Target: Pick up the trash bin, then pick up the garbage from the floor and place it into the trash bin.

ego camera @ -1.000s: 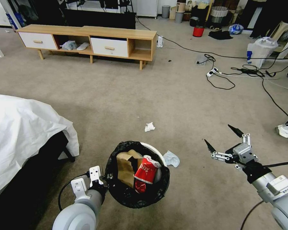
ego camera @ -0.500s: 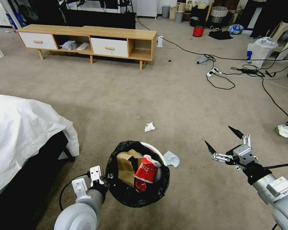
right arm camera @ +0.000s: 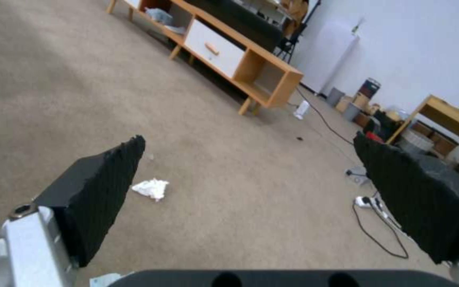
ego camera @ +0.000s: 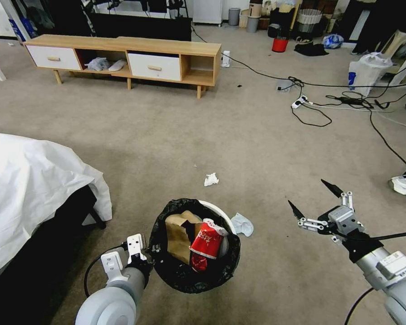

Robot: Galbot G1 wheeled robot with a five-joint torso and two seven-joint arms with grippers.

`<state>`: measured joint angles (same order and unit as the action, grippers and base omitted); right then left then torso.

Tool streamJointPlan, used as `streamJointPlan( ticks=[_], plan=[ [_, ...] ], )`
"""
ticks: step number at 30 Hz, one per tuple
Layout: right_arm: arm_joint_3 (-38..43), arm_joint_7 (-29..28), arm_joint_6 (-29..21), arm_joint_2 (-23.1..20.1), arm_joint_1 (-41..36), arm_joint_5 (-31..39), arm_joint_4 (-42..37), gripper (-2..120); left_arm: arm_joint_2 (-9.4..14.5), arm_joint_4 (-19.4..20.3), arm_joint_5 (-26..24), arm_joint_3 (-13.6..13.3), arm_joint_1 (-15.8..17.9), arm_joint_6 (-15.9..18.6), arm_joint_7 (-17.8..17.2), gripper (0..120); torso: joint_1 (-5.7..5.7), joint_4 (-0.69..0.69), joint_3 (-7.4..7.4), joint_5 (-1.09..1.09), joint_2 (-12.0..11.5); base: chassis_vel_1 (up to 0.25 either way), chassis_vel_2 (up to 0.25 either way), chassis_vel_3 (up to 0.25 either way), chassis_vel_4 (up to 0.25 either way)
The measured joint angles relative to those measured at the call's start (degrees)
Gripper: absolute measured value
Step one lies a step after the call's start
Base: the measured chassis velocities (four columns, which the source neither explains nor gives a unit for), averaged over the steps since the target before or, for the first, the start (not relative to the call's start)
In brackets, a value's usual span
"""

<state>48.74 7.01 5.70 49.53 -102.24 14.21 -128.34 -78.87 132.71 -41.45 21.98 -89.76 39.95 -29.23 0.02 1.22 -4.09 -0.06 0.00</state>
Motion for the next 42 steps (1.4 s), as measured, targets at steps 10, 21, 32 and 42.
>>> streamJointPlan(
  ticks=[10,21,32,42],
  plan=[
    [-0.17,0.10,0.00,-0.23,-0.01,0.15,-0.03,100,0.05,0.16,0.12,0.15,-0.06,0.10,-0.07,1,0.00,0.00,0.00,0.00,0.00,0.036,0.034,0.038,0.036],
    [-0.42,0.19,-0.05,-0.29,0.22,0.21,0.03,100,-0.15,0.20,0.87,0.25,-0.32,0.02,-0.40,1,0.00,-0.04,-0.01,0.00,0.00,0.054,0.066,0.056,0.058],
    [-0.67,0.45,-0.11,-0.51,0.54,0.34,0.31,100,-0.44,0.19,0.48,0.56,-0.32,-0.17,-0.70,1,0.00,-0.01,0.00,0.00,0.00,0.000,0.000,0.000,0.000],
    [-0.67,0.48,-0.14,-0.45,0.69,0.42,0.45,100,-0.62,-0.28,1.40,0.64,0.01,-0.50,-0.59,1,0.00,0.00,0.00,0.00,0.00,0.000,0.000,0.000,0.000]
  ],
)
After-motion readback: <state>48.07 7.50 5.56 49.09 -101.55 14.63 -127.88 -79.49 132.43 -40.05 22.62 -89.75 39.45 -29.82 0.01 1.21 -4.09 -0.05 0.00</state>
